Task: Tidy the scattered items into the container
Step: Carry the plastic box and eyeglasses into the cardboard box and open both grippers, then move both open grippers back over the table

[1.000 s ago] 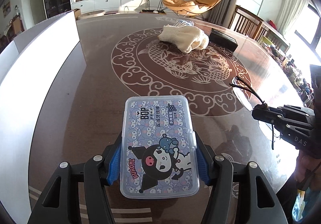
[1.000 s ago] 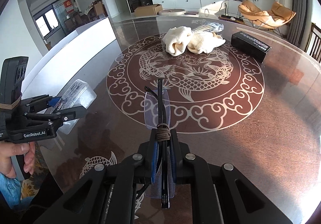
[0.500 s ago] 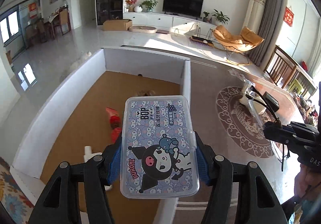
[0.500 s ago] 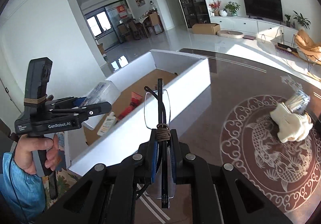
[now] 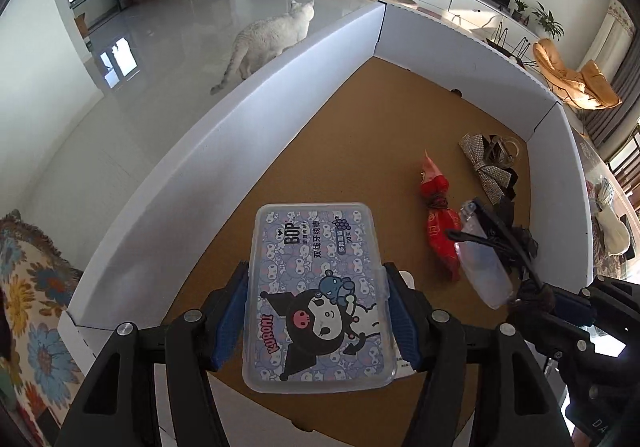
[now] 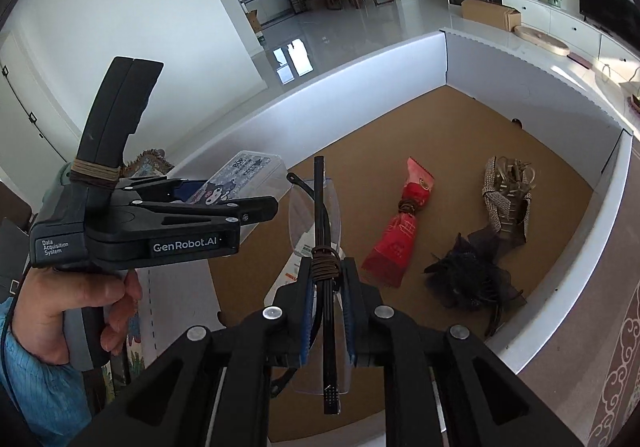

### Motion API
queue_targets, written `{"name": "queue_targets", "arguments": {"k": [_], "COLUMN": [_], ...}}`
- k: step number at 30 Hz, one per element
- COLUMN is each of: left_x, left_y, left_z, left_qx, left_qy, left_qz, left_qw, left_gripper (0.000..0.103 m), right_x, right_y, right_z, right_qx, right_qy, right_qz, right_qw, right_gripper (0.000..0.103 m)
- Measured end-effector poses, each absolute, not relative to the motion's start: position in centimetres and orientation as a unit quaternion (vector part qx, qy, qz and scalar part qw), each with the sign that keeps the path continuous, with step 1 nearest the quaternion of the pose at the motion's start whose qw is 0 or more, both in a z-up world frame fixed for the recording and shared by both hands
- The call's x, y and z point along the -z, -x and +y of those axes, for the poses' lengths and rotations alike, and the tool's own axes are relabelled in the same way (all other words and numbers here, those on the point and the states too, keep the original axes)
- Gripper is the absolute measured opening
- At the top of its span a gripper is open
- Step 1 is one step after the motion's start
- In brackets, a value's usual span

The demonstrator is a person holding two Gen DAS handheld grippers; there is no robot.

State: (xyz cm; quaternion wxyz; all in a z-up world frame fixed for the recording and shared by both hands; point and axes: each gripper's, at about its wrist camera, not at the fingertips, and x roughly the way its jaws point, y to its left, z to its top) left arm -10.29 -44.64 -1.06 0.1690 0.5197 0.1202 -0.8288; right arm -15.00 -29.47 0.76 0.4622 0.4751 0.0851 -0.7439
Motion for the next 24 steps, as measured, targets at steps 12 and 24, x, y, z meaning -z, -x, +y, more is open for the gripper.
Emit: {"name": "queue_targets", "arguments": {"k": [12, 24], "left_x": [0.7, -7.6], "left_y": [9.8, 6.6], "left_z": [-43.9, -25.6], "left_qx": [0.842, 0.938], "left_qy": [-0.497, -0.338], "left_qz": [0.113, 0.061], "left_qw": [0.175, 0.051], "left_gripper": [0.079, 0.08], "right_x": [-0.7, -3.3], "right_y": [15.8, 12.2], "right_z": [-28.7, -9.8], "right_qx": [0.753, 0.868], "right_qy": [-0.461, -0.324], "right_qz": [0.112, 0.102], "right_qw": [0.455, 0.362], "right_gripper": [0.039, 0.055]}}
